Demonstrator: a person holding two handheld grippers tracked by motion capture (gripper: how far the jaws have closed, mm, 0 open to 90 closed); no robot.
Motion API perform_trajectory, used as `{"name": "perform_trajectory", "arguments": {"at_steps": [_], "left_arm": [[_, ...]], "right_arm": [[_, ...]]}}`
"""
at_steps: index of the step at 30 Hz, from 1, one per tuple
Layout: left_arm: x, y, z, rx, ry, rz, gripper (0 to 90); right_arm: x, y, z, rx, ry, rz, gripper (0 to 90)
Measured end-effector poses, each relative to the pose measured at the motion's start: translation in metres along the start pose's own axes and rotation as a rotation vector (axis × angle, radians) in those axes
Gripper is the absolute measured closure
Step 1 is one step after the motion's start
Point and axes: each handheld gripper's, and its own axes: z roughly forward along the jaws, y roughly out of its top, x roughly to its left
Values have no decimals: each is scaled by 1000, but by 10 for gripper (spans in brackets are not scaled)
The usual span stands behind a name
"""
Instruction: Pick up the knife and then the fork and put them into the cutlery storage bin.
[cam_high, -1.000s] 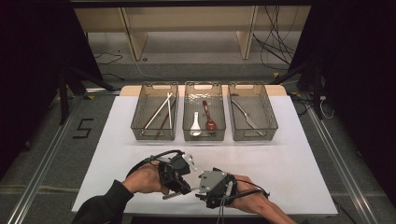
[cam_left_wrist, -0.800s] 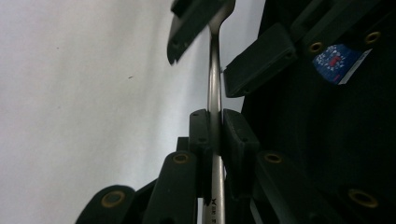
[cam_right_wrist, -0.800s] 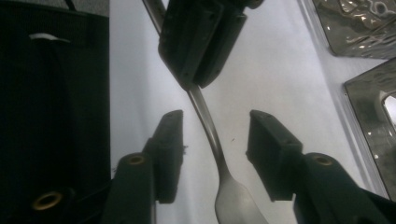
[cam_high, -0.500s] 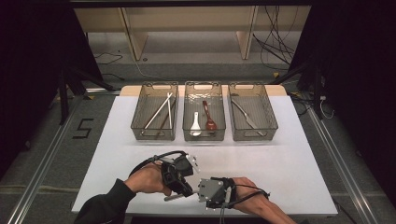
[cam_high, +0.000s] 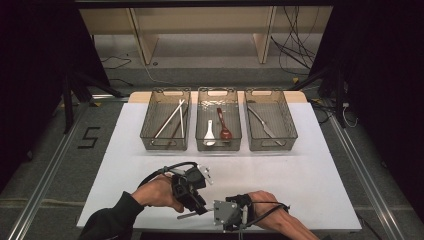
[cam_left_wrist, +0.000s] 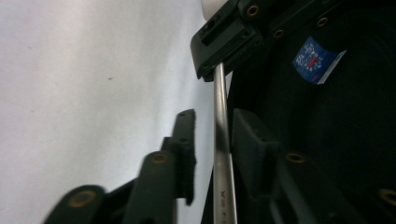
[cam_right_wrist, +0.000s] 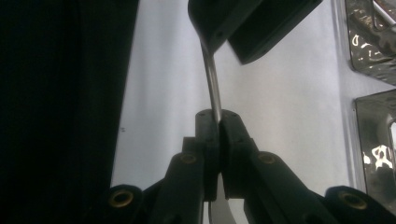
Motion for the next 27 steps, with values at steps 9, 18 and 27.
{"name": "perform_trajectory", "arguments": {"at_steps": [9, 18, 27], "left_arm": [[4, -12, -24, -163, 146, -70, 330], [10, -23, -38, -319, 257, -139, 219], [16, -40, -40, -440, 328, -202, 164]], "right_arm": [[-12, -16, -7, 29, -53, 69, 880], [-28, -36, -14, 63, -100, 139, 880], [-45, -55, -22, 89, -143, 226, 881]]}}
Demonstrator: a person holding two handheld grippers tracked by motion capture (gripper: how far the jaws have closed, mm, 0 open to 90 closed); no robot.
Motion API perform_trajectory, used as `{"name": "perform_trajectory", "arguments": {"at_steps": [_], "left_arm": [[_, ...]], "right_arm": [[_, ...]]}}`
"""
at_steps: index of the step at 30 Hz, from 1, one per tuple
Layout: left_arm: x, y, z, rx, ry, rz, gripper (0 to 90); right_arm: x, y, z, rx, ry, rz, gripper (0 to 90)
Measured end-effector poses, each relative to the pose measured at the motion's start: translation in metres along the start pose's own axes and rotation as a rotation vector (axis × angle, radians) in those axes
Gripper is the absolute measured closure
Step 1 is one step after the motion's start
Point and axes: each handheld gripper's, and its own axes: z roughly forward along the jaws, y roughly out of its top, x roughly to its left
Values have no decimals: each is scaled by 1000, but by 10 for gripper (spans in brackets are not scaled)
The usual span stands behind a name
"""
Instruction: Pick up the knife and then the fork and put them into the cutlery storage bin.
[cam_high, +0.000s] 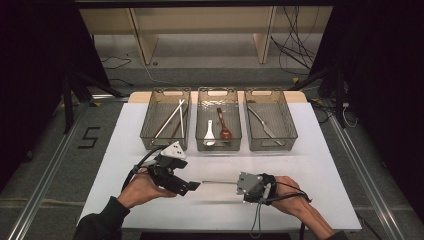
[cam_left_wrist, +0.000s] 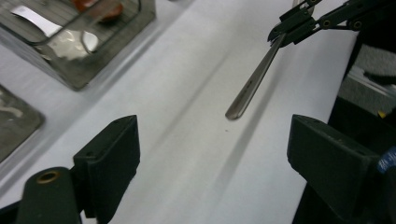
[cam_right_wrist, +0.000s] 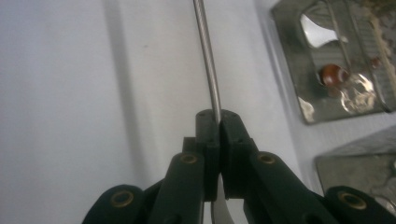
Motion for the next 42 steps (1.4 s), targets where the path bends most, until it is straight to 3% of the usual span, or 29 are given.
{"name": "perform_trajectory", "arguments": {"at_steps": [5, 9, 14, 27, 42], "left_arm": [[7, -9, -7, -74, 41, -33, 158], [13, -19, -11, -129, 72, -64, 160], [20, -28, -14, -149, 87, -95, 158], [22, -40, -24, -189, 108, -106, 156], [17, -50, -25, -191, 107, -88, 153]], "right_arm": [[-13, -8, -3, 5, -32, 63, 881], [-24, -13, -6, -5, -52, 150, 881], [-39, -16, -9, -25, -72, 221, 881], [-86, -25, -19, -85, -95, 427, 881], [-136, -33, -17, -87, -154, 575, 881]]}}
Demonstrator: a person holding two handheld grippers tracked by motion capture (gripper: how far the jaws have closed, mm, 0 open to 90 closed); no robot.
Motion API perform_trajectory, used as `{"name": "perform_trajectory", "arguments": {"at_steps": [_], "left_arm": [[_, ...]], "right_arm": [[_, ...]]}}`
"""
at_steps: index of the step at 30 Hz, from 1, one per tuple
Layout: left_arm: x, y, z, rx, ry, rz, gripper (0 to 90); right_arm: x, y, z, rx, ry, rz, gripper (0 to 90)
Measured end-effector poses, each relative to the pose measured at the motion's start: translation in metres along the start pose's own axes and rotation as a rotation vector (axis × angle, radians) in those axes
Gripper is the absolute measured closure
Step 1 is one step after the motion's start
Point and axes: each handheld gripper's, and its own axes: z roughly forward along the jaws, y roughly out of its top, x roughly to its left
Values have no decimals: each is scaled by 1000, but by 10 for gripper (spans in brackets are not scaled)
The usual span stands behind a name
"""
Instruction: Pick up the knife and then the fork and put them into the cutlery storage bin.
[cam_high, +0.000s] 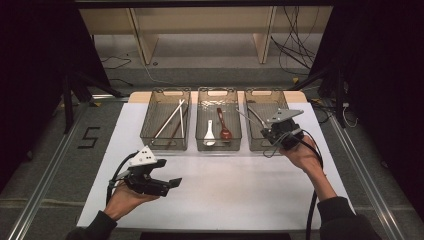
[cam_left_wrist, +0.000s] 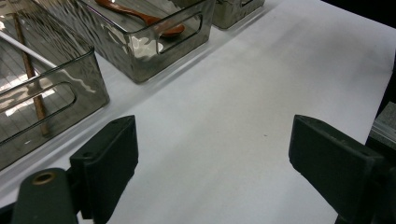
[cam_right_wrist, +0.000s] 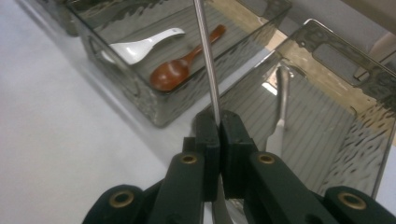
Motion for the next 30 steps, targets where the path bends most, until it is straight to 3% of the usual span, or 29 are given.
{"name": "perform_trajectory", "arguments": {"at_steps": [5, 9, 16, 30], "left_arm": [[0, -1, 1, -6, -11, -5, 153], [-3, -1, 3, 0, -3, 14, 152], [-1, -1, 0, -12, 13, 7, 155], [-1, 0, -1, -16, 16, 23, 153]], "right_arm": [[-14, 4, 9, 12, -20, 49, 881], [-25, 7, 17, 28, -36, 90, 881], [-41, 10, 28, 36, -41, 166, 880], [-62, 15, 42, 76, -72, 253, 879]]}}
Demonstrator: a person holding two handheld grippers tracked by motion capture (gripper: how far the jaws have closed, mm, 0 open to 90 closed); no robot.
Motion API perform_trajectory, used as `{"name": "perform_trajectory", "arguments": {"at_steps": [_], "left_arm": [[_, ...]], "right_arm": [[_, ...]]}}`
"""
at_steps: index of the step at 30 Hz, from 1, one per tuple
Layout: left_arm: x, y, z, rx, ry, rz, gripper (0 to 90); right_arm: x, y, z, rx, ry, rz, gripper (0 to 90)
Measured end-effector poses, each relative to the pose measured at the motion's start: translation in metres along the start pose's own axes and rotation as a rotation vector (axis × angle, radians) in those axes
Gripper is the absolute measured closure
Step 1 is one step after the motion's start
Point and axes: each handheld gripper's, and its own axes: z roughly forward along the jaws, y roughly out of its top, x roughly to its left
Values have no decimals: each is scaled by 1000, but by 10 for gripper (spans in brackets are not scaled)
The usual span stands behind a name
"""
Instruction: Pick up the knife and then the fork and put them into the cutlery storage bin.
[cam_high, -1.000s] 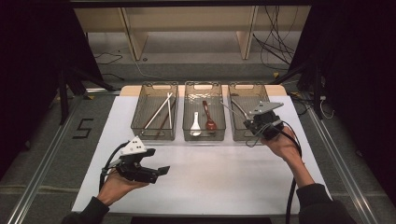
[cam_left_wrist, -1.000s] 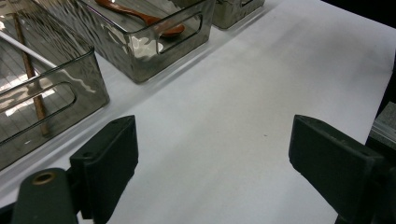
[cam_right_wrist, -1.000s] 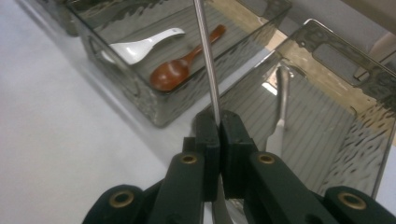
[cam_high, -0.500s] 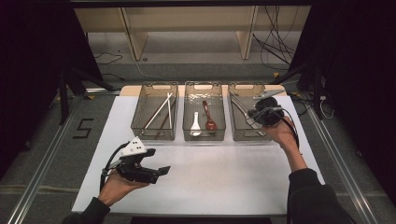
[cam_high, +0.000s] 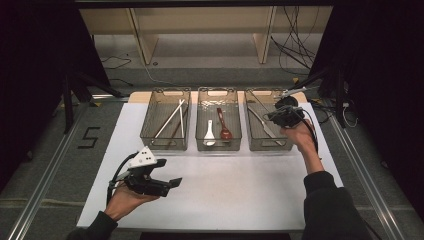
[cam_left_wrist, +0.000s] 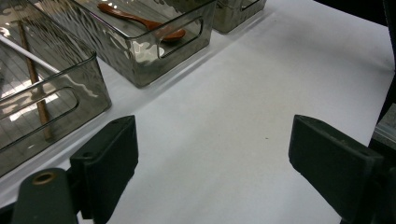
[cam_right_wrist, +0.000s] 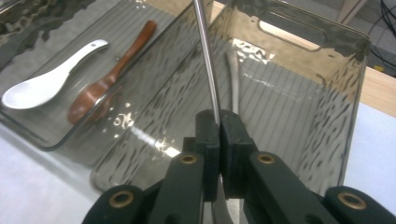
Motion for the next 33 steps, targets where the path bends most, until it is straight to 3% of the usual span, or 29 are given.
{"name": "perform_trajectory", "arguments": {"at_steps": [7, 16, 31, 33], "left_arm": [[1, 0, -1, -12, 4, -15, 153], [0, 0, 1, -5, -2, -5, 153], [-2, -1, 3, 11, -8, 1, 153], [-2, -1, 3, 14, -9, 3, 153]], "right_arm": [[-8, 0, 8, 16, -18, 42, 879], [-11, 2, 15, 41, -35, 67, 878], [-3, 6, 32, 91, -60, 51, 868], [-3, 6, 34, 92, -70, 71, 837]]}}
